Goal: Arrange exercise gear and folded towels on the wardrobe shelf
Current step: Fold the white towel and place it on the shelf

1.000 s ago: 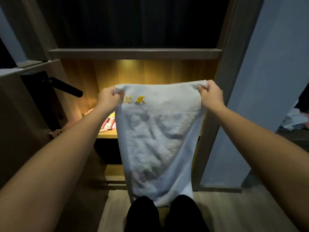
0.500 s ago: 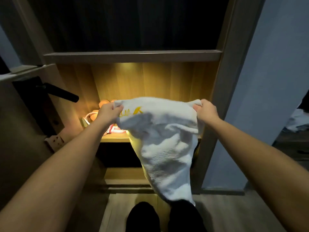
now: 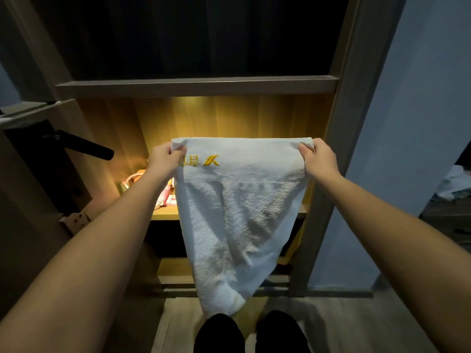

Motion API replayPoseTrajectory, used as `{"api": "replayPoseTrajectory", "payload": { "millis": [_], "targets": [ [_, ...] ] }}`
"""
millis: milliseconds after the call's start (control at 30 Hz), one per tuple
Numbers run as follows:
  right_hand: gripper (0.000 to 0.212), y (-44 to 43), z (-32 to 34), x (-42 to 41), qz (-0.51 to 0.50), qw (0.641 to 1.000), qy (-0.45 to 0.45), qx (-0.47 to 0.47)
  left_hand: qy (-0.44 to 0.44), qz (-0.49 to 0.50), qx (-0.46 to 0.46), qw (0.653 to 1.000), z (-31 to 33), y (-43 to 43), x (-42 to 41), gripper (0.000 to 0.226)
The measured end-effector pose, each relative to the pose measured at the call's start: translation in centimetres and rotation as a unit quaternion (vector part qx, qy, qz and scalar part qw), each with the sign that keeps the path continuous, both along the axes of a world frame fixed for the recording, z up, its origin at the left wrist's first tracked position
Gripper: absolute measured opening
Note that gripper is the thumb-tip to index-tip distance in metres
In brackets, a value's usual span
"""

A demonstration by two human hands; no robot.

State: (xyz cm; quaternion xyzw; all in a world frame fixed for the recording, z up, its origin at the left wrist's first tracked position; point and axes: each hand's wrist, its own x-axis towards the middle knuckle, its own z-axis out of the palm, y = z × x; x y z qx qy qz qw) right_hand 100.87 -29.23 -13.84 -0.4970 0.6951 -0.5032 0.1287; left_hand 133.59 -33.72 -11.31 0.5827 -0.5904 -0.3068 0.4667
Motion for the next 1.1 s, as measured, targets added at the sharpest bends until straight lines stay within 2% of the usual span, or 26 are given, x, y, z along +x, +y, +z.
{"api": "replayPoseTrajectory", "payload": {
  "millis": [133,333,567,733,833,933,1100],
  "targets": [
    [0.016,0.6,0.5,0.4,0.014,0.999,-0.008,-0.036,0.030,-0.005,0.005,1.000,0.4,0.7,0.3,0.009],
    [0.017,2.7,1.4,0.8,0.039,0.997,-0.008,-0.065,0.067,-0.021,-0.001,0.998,0.6,3.1,1.0,0.010],
    [0.012,9.1,0.8,1.2,0.063,0.992,-0.037,-0.104,0.084,-0.034,-0.033,0.995,0.4,9.5,2.1,0.011],
    [0.012,15.4,1.1,2.8,0.032,0.979,-0.064,-0.190,0.105,-0.001,-0.113,0.988,0.5,15.3,2.7,0.016],
    [0.014,19.4,2.0,3.6,0.030,0.967,-0.085,-0.240,0.081,0.037,-0.196,0.976,0.7,18.8,3.0,0.027],
    [0.015,23.4,2.2,4.4,0.035,0.963,-0.092,-0.252,0.042,0.074,-0.269,0.959,0.7,22.8,3.3,0.025],
    [0.020,29.8,3.1,5.4,0.050,0.953,-0.106,-0.279,0.058,0.088,-0.304,0.947,1.7,29.0,3.9,0.031]
  ]
}}
